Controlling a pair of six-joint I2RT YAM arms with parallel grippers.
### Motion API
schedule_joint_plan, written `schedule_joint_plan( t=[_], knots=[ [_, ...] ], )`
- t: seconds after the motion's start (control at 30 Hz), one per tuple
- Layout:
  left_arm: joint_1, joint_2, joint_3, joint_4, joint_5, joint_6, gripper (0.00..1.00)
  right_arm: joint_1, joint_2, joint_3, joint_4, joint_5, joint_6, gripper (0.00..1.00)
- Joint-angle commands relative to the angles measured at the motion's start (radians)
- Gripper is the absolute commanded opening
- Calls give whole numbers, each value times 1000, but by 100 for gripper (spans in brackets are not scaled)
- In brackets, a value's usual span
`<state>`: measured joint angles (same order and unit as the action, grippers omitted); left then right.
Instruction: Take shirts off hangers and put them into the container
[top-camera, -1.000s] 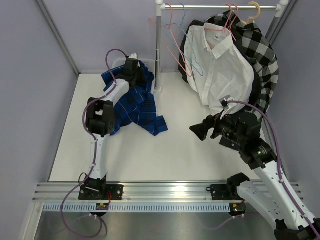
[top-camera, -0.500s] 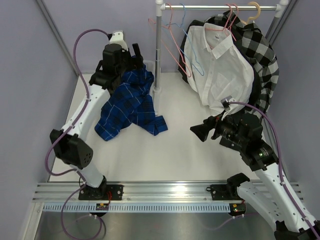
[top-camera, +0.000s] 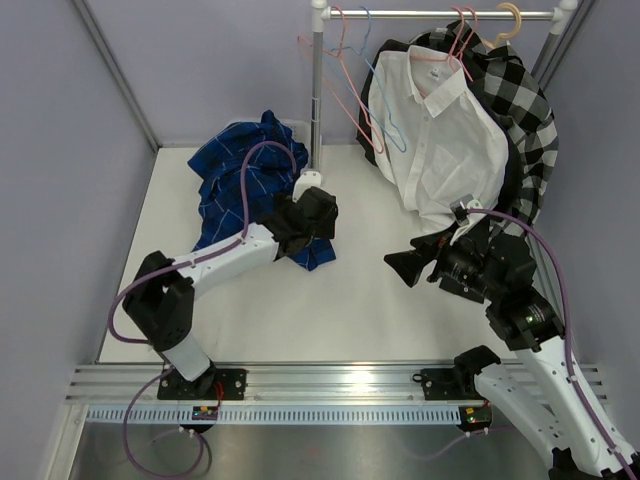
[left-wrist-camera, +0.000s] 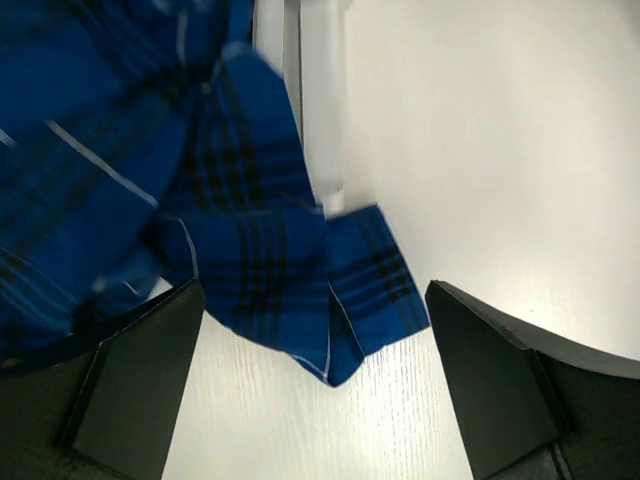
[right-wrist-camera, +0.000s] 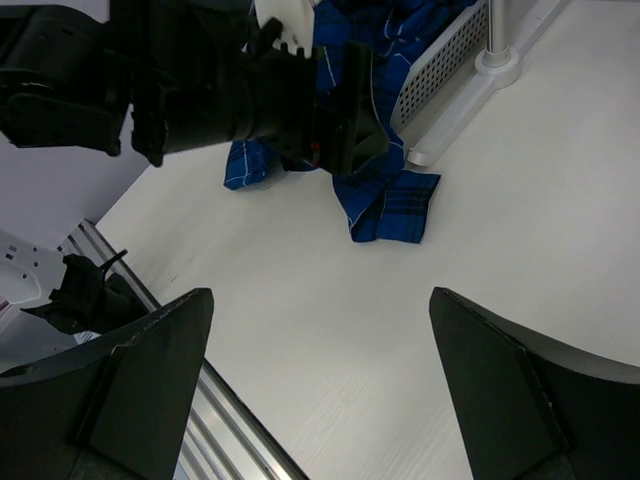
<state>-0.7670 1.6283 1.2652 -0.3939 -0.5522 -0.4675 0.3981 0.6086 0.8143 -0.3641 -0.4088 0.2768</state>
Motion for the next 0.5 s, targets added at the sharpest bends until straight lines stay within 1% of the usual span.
schedule_joint_plan(
  t=[0.0,0.1,0.2,0.33,0.47],
  knots=[
    [-8,39,-27,26,-89,-177,99,-2,-18,6,21,5,-4,99],
    [-8,138,-24,15,-92,-206,99,-2,-15,3,25,-1,-4,99],
    [-8,186,-20,7,-91,-214,98,-2,-12,2,30,-4,-2,99],
    [-3,254,-4,-40,-101,-230,94,-2,-17,2,30,-5,-4,99],
    [8,281,-29,-45,-72,-244,88,-2,-15,-1,33,-7,-1,99]
  ],
)
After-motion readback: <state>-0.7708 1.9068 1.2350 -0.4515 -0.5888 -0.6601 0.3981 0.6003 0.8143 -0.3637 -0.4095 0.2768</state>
